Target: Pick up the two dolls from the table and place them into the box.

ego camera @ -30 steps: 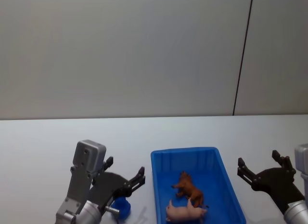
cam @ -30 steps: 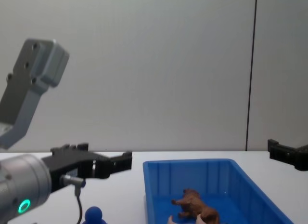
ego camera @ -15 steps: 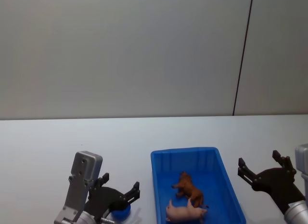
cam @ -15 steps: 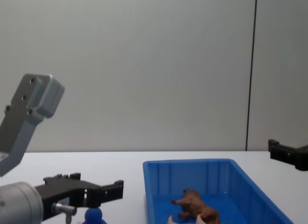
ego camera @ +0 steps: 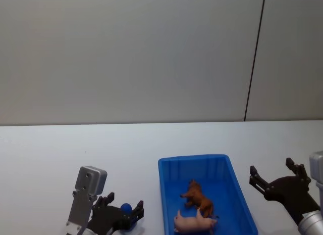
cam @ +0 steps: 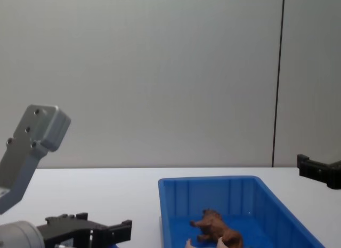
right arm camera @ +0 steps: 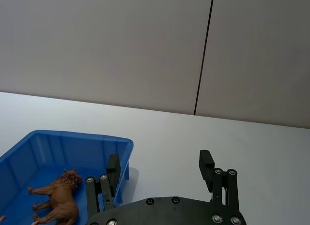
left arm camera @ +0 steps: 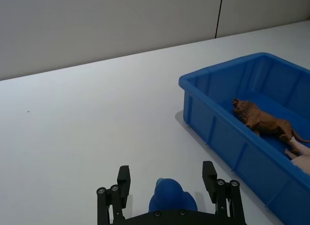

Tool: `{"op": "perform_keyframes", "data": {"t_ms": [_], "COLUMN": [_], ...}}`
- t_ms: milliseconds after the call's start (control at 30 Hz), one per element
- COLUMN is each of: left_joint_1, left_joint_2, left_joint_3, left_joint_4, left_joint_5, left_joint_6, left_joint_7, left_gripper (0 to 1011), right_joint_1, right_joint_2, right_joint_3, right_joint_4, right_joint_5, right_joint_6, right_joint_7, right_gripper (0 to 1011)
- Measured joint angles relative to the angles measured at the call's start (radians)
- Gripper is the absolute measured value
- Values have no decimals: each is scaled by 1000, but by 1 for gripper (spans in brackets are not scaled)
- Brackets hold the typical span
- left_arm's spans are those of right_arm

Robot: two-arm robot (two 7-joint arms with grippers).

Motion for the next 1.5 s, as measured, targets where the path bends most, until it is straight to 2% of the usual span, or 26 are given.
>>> {"op": "perform_keyframes", "data": {"t_ms": [133, 200, 400, 433, 500, 633, 667, 700, 800, 1200, 1500], "left_joint_1": [-1, -3, -5, -5, -5, -5, -5, -5, -5, -10, -32], "left_joint_2": [-3, -5, -9, -10, -11, -13, -13, -13, -15, -18, -23], "left_joint_3": [0, -1, -1, -1, -1, -1, -1, -1, -2, -7, -11], "left_joint_4": [9, 18, 31, 32, 33, 33, 33, 33, 28, -15, -55], "left_joint_5": [0, 0, 1, 2, 4, 7, 7, 8, 11, 38, 65], "left_joint_6": [8, 17, 27, 27, 28, 26, 25, 21, 11, -51, -105], "left_joint_7": [-4, -8, -12, -12, -13, -14, -14, -14, -15, -38, -108], "left_gripper": [906, 813, 660, 600, 559, 391, 391, 331, 287, 217, 171], "right_joint_1": [0, 0, 0, 0, 0, 0, 0, 0, 0, 0, 0], "right_joint_2": [0, 0, 0, 0, 0, 0, 0, 0, 0, 0, 0], "right_joint_3": [0, 0, 0, 0, 0, 0, 0, 0, 0, 0, 0], "right_joint_4": [0, 0, 0, 0, 0, 0, 0, 0, 0, 0, 0], "right_joint_5": [0, 0, 0, 0, 0, 0, 0, 0, 0, 0, 0], "right_joint_6": [0, 0, 0, 0, 0, 0, 0, 0, 0, 0, 0], "right_joint_7": [0, 0, 0, 0, 0, 0, 0, 0, 0, 0, 0], "right_gripper": [1001, 1001, 1001, 1001, 1001, 1001, 1001, 1001, 1001, 1001, 1001]}}
